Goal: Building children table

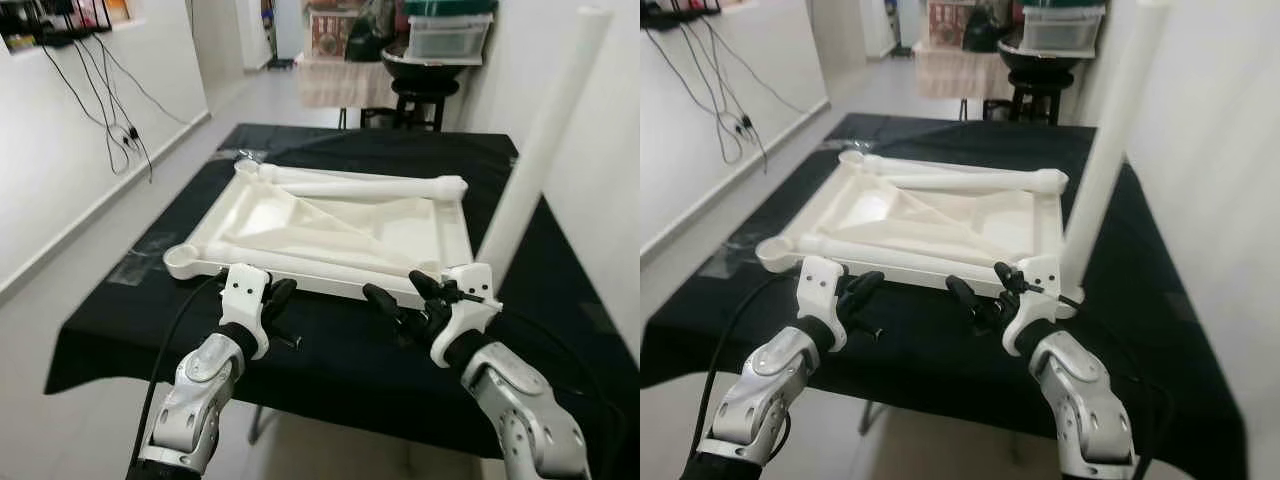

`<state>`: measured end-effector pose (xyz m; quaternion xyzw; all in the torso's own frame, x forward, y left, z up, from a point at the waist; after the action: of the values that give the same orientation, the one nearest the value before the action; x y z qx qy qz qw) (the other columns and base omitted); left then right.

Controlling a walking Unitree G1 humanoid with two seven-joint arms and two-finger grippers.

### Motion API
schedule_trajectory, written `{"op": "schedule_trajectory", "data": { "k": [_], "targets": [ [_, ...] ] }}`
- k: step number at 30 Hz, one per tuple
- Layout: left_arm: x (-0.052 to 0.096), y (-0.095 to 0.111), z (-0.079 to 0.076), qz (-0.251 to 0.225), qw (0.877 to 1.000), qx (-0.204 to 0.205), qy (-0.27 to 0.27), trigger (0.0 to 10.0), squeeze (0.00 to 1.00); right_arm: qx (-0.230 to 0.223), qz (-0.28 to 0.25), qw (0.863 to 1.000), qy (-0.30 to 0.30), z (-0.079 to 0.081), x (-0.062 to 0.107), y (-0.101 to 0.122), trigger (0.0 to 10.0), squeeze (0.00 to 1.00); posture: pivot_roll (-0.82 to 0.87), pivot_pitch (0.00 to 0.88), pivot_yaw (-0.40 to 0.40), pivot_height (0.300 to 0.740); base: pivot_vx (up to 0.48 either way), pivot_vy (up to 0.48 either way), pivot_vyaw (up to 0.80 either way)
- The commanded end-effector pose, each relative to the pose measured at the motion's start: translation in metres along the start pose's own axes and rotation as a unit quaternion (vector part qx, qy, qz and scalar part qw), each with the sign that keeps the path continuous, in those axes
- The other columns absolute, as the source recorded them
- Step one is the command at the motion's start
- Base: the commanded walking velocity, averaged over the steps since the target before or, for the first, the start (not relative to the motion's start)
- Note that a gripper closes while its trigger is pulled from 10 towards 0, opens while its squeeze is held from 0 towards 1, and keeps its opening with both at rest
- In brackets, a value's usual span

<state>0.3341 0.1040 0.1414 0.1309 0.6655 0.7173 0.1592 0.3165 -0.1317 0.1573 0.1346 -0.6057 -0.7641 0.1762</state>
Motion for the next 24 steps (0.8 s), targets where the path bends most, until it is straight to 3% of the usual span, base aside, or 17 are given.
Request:
{"op": "schedule_trajectory", "data": {
  "k": [1, 16, 17, 24],
  "targets": [
    [-0.001, -0.006, 0.000, 0.010, 1.000, -0.012, 0.000, 10.0, 0.00, 0.001, -0.007, 1.000, -0.012, -0.003, -0.004, -0.001, 10.0, 0.00, -0.05, 0.015, -0.016, 0.740, 0.000, 0.480, 0.00],
    [-0.002, -0.006, 0.000, 0.002, 1.000, -0.010, -0.002, 10.0, 0.00, 0.007, 0.001, 0.999, -0.047, -0.012, -0.017, -0.007, 10.0, 0.00, -0.05, 0.001, -0.016, 0.740, 0.000, 0.471, 0.00],
    [-0.002, -0.002, 0.000, -0.012, 1.000, -0.006, -0.001, 10.0, 1.00, 0.009, 0.006, 0.998, -0.060, -0.015, -0.018, -0.010, 10.0, 0.00, -0.05, 0.001, -0.015, 0.740, 0.000, 0.000, 0.00],
    [-0.001, 0.001, -0.001, -0.022, 1.000, -0.001, -0.004, 10.0, 1.00, 0.012, 0.004, 0.996, -0.089, -0.024, -0.019, -0.010, 10.0, 0.00, -0.06, 0.005, -0.016, 0.740, 0.000, 0.000, 0.00]
  ]
}}
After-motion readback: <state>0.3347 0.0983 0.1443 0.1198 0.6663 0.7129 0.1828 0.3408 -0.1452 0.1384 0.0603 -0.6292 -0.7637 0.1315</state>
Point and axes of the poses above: a point about 5 cm out from each wrist's last joint towards the gripper, its own x axis pointing back from the gripper into the wrist, its own y axis along the axis of the wrist's last joint, z = x × y, the point moved 4 cm from there along -x, pointing out of the wrist towards the gripper, and after that the axes turned 3 degrees about -x, right-handed, at the moved point
